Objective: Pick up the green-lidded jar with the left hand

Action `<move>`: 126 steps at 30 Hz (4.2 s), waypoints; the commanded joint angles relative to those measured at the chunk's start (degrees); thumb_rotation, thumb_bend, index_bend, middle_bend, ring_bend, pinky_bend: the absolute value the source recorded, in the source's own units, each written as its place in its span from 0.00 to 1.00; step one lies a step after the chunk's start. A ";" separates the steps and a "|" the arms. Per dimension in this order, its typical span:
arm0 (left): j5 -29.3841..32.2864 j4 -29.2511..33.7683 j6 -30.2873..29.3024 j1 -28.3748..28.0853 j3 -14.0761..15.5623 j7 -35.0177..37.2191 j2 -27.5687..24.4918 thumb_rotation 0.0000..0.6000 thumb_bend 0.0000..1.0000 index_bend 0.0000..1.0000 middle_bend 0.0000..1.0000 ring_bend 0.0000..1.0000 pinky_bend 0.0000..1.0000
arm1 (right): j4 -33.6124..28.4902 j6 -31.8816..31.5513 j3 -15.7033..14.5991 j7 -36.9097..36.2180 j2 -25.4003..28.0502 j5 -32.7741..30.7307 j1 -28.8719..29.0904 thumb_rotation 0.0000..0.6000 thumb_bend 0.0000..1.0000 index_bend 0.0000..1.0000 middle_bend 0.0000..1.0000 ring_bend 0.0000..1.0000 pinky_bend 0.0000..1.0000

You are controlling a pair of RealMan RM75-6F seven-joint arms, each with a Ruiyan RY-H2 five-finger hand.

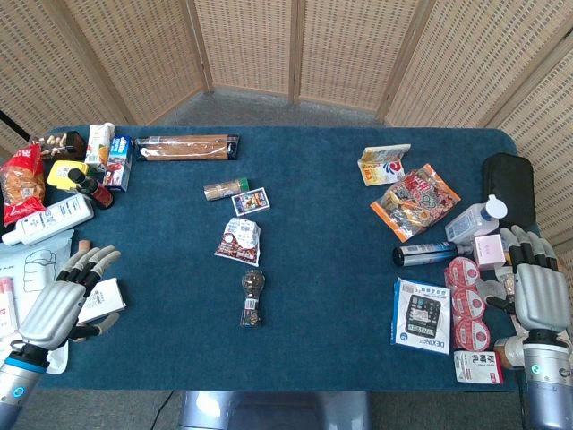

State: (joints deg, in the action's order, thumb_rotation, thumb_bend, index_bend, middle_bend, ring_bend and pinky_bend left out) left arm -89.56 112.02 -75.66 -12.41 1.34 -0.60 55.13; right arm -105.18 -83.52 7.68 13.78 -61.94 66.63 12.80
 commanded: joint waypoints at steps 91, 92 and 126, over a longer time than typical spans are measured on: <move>70.36 -67.24 47.18 -56.67 -12.13 -25.96 44.34 1.00 0.32 0.00 0.00 0.00 0.00 | -0.91 -5.93 1.79 -7.57 3.64 2.74 -11.40 0.81 0.33 0.00 0.00 0.00 0.00; 70.73 -68.74 48.01 -57.02 -12.17 -26.03 45.19 1.00 0.32 0.00 0.00 0.00 0.00 | -1.07 -6.18 1.80 -7.47 3.72 2.64 -11.61 0.81 0.33 0.00 0.00 0.00 0.00; 73.15 -91.79 56.63 -59.27 -15.57 -28.82 58.16 1.00 0.54 0.45 0.54 0.80 0.43 | -2.66 -10.54 2.40 -10.68 5.24 2.48 -16.92 0.81 0.32 0.00 0.00 0.00 0.00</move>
State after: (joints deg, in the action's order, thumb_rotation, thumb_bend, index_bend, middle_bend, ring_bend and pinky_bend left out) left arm -16.33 20.01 -18.81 -71.89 -13.98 -29.32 113.43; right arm -107.80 -94.10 10.08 3.23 -56.74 69.01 -4.05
